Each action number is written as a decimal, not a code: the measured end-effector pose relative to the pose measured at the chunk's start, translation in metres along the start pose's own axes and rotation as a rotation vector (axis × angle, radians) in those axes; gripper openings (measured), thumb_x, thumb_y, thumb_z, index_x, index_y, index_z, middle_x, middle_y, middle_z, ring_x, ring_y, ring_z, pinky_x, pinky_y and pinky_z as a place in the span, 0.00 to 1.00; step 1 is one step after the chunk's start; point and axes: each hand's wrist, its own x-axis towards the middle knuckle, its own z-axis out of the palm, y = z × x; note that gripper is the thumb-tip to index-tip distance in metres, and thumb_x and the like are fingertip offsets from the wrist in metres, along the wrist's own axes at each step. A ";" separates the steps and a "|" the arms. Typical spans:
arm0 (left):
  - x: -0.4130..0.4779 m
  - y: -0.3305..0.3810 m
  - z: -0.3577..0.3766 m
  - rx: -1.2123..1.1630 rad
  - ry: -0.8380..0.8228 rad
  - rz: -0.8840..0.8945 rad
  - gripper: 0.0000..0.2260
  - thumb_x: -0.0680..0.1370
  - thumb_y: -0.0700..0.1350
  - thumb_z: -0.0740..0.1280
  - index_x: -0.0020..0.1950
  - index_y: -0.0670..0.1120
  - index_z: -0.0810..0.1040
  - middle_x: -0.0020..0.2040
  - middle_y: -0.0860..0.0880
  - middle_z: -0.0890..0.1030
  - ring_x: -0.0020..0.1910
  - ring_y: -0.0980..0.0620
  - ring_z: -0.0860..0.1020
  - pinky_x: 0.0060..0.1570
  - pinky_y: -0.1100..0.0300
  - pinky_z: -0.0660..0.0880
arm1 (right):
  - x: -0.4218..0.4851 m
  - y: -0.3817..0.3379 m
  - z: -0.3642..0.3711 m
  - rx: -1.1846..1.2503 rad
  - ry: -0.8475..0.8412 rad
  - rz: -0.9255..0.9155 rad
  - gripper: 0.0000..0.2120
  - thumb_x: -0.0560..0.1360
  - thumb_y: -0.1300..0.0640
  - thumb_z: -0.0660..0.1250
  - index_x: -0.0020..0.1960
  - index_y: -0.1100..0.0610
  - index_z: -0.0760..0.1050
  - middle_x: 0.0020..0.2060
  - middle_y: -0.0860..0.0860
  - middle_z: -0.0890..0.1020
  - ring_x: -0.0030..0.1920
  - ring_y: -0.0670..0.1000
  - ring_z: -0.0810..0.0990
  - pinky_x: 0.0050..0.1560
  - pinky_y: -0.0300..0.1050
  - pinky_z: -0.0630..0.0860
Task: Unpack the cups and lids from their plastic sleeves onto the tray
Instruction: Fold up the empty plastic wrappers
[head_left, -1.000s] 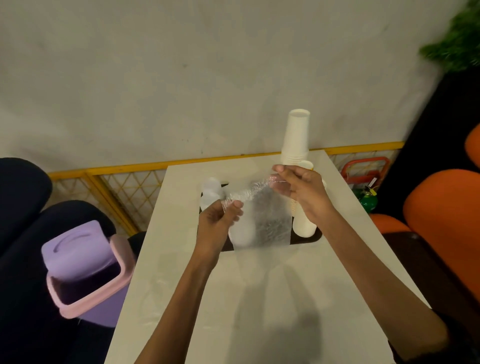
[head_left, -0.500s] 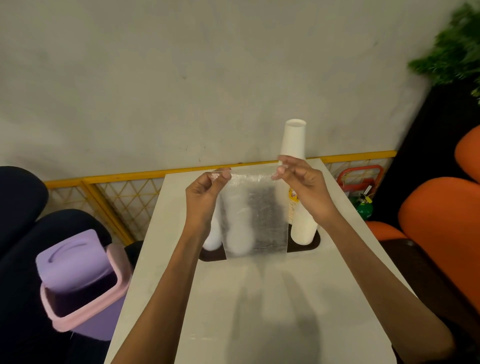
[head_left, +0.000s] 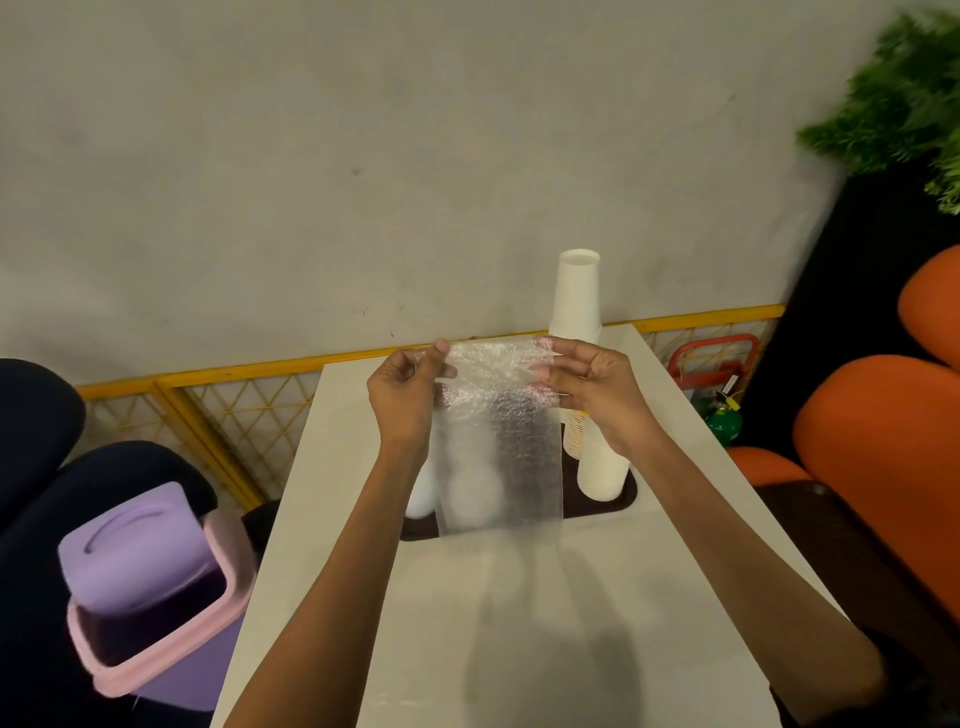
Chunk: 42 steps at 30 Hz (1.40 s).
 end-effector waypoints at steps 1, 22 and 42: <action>0.001 -0.001 0.001 0.007 -0.001 -0.003 0.12 0.75 0.42 0.71 0.35 0.47 0.72 0.29 0.51 0.80 0.27 0.59 0.76 0.25 0.67 0.69 | 0.001 0.001 0.000 0.003 0.002 0.004 0.15 0.73 0.69 0.67 0.57 0.57 0.76 0.38 0.45 0.84 0.36 0.42 0.84 0.35 0.34 0.77; -0.016 -0.046 -0.015 0.085 -0.300 -0.285 0.06 0.75 0.34 0.68 0.42 0.43 0.75 0.31 0.53 0.83 0.30 0.58 0.81 0.31 0.68 0.76 | -0.001 0.045 -0.028 0.019 -0.145 0.400 0.19 0.75 0.61 0.68 0.65 0.60 0.72 0.49 0.50 0.83 0.43 0.42 0.83 0.38 0.37 0.78; -0.016 -0.058 -0.035 0.017 -0.427 -0.255 0.20 0.79 0.29 0.58 0.33 0.45 0.80 0.34 0.49 0.80 0.33 0.54 0.79 0.32 0.66 0.76 | -0.016 0.049 -0.030 0.159 -0.134 0.403 0.10 0.80 0.63 0.58 0.55 0.55 0.76 0.46 0.52 0.83 0.41 0.50 0.84 0.40 0.43 0.81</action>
